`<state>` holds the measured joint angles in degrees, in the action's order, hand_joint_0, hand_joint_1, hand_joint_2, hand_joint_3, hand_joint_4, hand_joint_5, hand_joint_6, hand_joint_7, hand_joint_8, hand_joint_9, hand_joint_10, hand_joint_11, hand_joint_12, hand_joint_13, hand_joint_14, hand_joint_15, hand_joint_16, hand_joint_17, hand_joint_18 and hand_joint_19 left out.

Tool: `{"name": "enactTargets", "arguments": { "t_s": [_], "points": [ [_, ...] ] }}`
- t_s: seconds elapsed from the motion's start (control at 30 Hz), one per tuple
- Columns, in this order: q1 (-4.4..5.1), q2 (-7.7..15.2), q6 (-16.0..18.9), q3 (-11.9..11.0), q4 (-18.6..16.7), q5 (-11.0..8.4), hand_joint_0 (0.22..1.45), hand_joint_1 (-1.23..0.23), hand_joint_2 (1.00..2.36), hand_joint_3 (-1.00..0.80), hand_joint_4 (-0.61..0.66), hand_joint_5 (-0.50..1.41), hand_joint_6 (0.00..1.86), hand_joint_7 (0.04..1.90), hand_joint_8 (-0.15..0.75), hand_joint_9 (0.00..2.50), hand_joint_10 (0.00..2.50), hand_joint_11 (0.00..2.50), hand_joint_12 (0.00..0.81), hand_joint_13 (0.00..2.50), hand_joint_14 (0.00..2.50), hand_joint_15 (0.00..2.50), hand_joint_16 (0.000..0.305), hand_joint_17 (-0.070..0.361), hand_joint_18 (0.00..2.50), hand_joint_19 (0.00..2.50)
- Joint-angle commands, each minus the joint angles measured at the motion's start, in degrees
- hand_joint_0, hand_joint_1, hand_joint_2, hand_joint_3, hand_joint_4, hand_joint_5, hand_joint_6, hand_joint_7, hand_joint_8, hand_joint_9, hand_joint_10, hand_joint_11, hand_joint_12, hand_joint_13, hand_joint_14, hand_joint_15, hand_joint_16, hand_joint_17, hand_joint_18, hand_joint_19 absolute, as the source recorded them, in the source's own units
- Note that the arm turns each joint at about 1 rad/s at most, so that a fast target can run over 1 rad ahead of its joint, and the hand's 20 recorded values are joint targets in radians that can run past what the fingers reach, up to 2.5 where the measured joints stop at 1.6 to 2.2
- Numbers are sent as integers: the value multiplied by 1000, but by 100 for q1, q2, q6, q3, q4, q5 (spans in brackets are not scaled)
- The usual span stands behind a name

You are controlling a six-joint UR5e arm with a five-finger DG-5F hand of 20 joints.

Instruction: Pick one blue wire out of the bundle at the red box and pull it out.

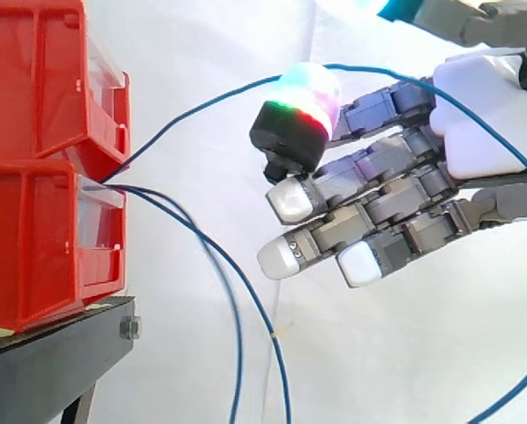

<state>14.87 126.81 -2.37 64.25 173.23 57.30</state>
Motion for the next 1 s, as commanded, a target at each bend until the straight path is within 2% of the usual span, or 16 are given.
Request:
{"name": "enactTargets", "arguments": {
  "t_s": [0.0,0.1,0.27,0.57,0.97],
  "points": [
    [-2,2,0,-1,0,0,420,-446,1000,-500,204,-170,860,1083,424,806,13,591,531,541,9,295,78,175,751,497],
    [-2,2,0,-1,0,0,503,-390,1000,-500,178,-163,857,1147,390,824,14,589,490,526,9,295,69,155,689,529],
    [-2,-7,0,-1,-26,0,572,-467,1011,-354,181,-151,864,1170,384,872,15,598,470,547,10,297,64,143,692,543],
    [-2,2,0,-1,-26,0,559,-606,1017,-223,197,-141,864,1218,390,899,19,634,473,572,10,300,64,144,725,536],
    [-2,2,0,-1,-18,0,586,-781,1018,-187,222,-154,880,1237,378,865,17,644,466,559,10,293,63,142,721,509]
  ]
}}
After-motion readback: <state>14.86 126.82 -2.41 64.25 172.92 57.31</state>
